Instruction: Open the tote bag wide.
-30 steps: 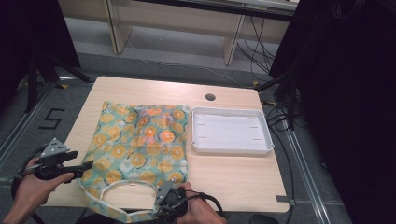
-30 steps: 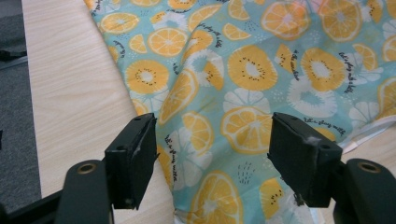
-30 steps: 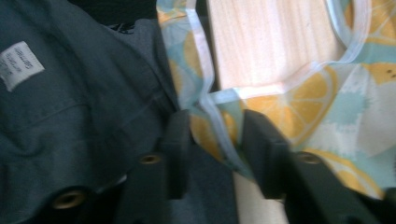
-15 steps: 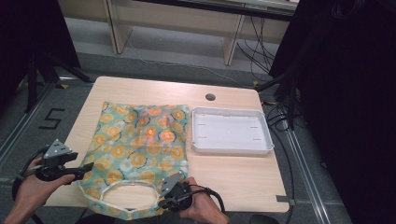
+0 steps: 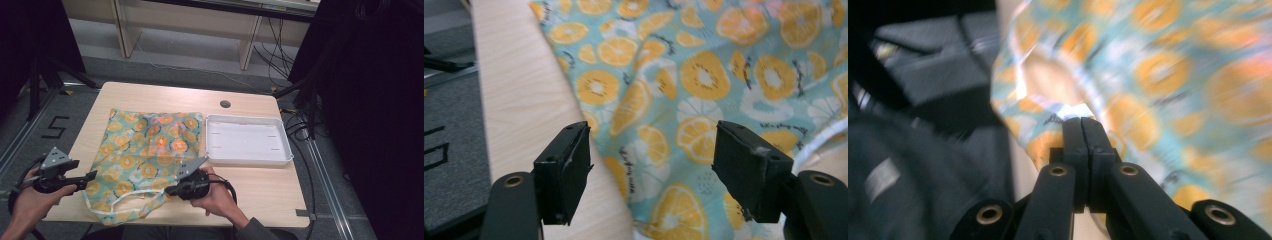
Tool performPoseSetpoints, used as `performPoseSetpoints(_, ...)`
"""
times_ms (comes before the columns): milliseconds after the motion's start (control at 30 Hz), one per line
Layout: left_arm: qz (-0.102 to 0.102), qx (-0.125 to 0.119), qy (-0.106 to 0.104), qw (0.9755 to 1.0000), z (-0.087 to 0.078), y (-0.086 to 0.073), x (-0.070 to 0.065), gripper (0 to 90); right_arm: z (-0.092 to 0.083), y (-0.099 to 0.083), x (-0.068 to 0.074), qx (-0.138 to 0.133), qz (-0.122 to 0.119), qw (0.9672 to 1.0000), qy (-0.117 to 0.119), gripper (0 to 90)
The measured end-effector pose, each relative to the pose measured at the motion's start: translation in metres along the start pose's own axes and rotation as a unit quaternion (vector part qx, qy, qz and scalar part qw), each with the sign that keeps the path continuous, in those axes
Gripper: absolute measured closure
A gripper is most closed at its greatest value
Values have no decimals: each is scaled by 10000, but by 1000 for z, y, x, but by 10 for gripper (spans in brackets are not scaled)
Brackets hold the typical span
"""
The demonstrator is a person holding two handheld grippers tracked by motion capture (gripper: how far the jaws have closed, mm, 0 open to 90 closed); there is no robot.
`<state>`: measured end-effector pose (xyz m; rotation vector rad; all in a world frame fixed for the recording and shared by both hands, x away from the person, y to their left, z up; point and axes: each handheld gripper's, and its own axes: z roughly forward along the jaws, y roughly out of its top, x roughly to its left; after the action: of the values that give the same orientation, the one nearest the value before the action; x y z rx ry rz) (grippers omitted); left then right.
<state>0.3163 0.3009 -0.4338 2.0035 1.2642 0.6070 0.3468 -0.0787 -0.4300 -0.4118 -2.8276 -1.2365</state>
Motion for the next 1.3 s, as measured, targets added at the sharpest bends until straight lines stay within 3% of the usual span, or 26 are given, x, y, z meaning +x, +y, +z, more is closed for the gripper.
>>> performPoseSetpoints(33,-170,-151,58,9997,-1,1,-1,307,-1,4,-8,-182,-60,9998,-19,900)
performPoseSetpoints(67,-290,-309,76,9991,-3,2,-1,306,-4,7,-14,-233,45,9997,-95,900)
performPoseSetpoints(167,-342,-376,72,9987,-6,0,2,305,-13,18,-33,-461,142,9984,-292,900)
performPoseSetpoints(200,-362,-408,57,9985,-7,-1,3,303,-14,21,-39,-660,224,9969,-363,900)
performPoseSetpoints(333,-395,-545,51,9977,-11,3,3,300,-21,34,-69,-914,401,9923,-733,900)
performPoseSetpoints(367,-408,-637,17,9971,-11,3,2,300,-20,36,-76,-1051,676,9893,-751,900)
performPoseSetpoints(400,-434,-664,18,9968,-12,4,1,300,-20,38,-84,-1113,770,9872,-844,900)
performPoseSetpoints(433,-393,-827,-32,9958,-12,5,-1,299,-19,38,-90,-1110,813,9858,-961,900)
performPoseSetpoints(500,-315,-850,-117,9958,-13,6,-4,297,-15,37,-106,-1042,954,9829,-1184,900)
performPoseSetpoints(533,-227,-811,-212,9962,-12,6,-7,289,-12,34,-115,-917,1145,9799,-1356,900)
performPoseSetpoints(600,-24,-607,-333,9976,-8,6,-12,272,-7,27,-129,-763,1262,9757,-1618,900)
performPoseSetpoints(700,234,-409,-444,9979,0,5,-18,251,3,15,-141,-635,1514,9710,-1740,900)
performPoseSetpoints(733,461,-196,-463,9977,1,5,-17,246,3,12,-143,-512,1545,9707,-1768,900)
performPoseSetpoints(767,595,-29,-411,9974,3,5,-17,246,5,10,-145,-554,1631,9691,-1768,900)
performPoseSetpoints(800,441,-115,-424,9981,8,4,-19,238,5,9,-145,-499,1665,9693,-1739,900)
performPoseSetpoints(867,661,61,-419,9969,10,5,-17,246,6,9,-145,-478,1613,9700,-1756,893)
performPoseSetpoints(900,621,10,-311,9976,12,5,-19,254,7,9,-145,-543,1617,9694,-1765,881)
performPoseSetpoints(967,741,-81,-375,9965,13,6,-24,275,8,10,-142,-361,1632,9684,-1849,832)
performPoseSetpoints(1000,861,6,-354,9957,11,7,-25,287,9,10,-141,-360,1570,9684,-1903,807)
performPoseSetpoints(1067,975,95,-362,9945,15,7,-30,307,7,11,-139,-184,1502,9712,-1841,707)
performPoseSetpoints(1100,1116,219,-343,9929,18,6,-33,310,7,12,-136,-226,1590,9695,-1849,660)
performPoseSetpoints(1167,1329,364,-291,9900,28,5,-36,318,3,14,-129,-315,1423,9722,-1831,593)
performPoseSetpoints(1200,1254,369,-280,9910,33,5,-38,322,-1,14,-123,-360,1353,9745,-1753,548)
performPoseSetpoints(1300,1346,478,-214,9895,45,3,-37,335,-15,13,-109,-331,1125,9760,-1837,514)
